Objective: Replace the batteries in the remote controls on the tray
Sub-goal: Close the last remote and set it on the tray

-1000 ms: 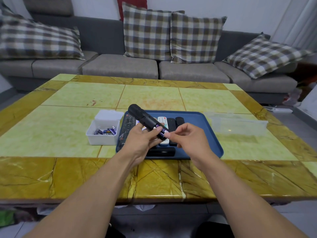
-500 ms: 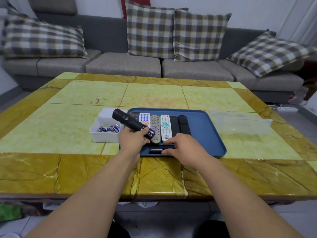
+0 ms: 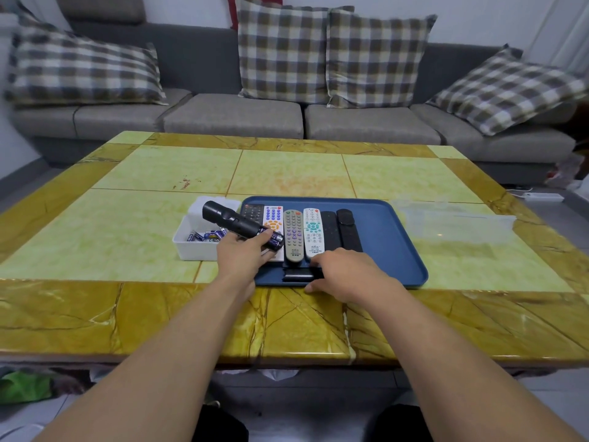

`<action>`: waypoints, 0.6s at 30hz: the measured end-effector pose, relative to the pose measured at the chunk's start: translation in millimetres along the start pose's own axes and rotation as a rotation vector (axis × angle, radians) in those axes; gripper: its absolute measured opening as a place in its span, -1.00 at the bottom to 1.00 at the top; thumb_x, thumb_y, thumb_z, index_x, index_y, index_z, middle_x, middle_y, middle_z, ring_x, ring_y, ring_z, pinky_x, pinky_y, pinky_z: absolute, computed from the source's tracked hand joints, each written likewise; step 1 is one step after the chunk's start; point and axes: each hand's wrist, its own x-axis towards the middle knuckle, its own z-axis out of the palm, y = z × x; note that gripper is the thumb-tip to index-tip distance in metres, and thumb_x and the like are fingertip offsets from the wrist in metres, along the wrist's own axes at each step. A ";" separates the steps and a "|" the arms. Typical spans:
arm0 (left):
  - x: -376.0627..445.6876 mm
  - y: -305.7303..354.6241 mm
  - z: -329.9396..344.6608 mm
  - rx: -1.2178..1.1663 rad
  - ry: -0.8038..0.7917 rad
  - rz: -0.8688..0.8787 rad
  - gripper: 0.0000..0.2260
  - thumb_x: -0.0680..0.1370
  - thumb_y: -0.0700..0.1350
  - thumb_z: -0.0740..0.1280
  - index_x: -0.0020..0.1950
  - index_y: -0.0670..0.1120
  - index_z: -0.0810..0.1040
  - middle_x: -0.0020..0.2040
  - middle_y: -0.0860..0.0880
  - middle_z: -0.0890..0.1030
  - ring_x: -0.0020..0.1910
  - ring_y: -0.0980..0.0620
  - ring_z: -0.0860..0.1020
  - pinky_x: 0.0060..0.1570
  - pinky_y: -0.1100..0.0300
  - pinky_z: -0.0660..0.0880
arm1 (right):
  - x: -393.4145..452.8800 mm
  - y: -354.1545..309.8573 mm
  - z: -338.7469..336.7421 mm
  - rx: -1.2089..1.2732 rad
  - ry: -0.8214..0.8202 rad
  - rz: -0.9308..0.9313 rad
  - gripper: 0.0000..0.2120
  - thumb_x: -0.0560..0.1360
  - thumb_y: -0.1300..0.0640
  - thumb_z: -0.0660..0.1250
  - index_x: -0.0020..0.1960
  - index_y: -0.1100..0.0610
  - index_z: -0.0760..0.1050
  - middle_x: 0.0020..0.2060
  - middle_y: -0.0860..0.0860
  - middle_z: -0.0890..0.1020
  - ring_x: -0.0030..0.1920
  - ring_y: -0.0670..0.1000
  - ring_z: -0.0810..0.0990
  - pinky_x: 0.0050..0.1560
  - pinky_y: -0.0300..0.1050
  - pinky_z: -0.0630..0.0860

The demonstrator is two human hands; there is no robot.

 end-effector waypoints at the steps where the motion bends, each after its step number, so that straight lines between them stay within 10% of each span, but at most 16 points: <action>1: 0.5 -0.2 -0.1 0.008 0.000 0.001 -0.80 0.52 -0.29 0.46 0.13 -0.24 0.57 0.05 -0.18 0.70 -0.04 -0.07 0.72 -0.13 0.13 0.68 | 0.8 -0.3 -1.2 -0.002 -0.001 0.000 -0.43 0.47 -0.30 0.36 0.37 -0.04 0.45 0.20 0.07 0.56 0.15 0.13 0.56 0.04 0.01 0.50; 11: -0.4 1.0 -0.8 0.011 -0.053 0.009 -0.82 0.54 -0.30 0.44 0.11 -0.24 0.55 0.05 -0.17 0.70 -0.07 -0.05 0.73 -0.14 0.14 0.67 | -5.7 12.7 -8.8 0.327 -0.010 -0.052 -0.54 0.32 -0.31 0.50 0.12 -0.08 0.63 -0.24 -0.21 0.43 -0.12 -0.11 0.47 -0.25 -0.18 0.37; 18: -3.4 1.7 5.1 -0.062 -0.110 -0.079 -0.95 0.60 -0.27 0.37 0.05 -0.19 0.54 0.04 -0.20 0.70 -0.05 -0.09 0.72 -0.11 0.05 0.67 | -18.4 25.3 -13.5 0.537 0.198 0.017 -0.62 0.33 -0.25 0.53 0.04 -0.07 0.64 -0.13 -0.22 0.55 -0.09 -0.16 0.51 -0.19 -0.25 0.38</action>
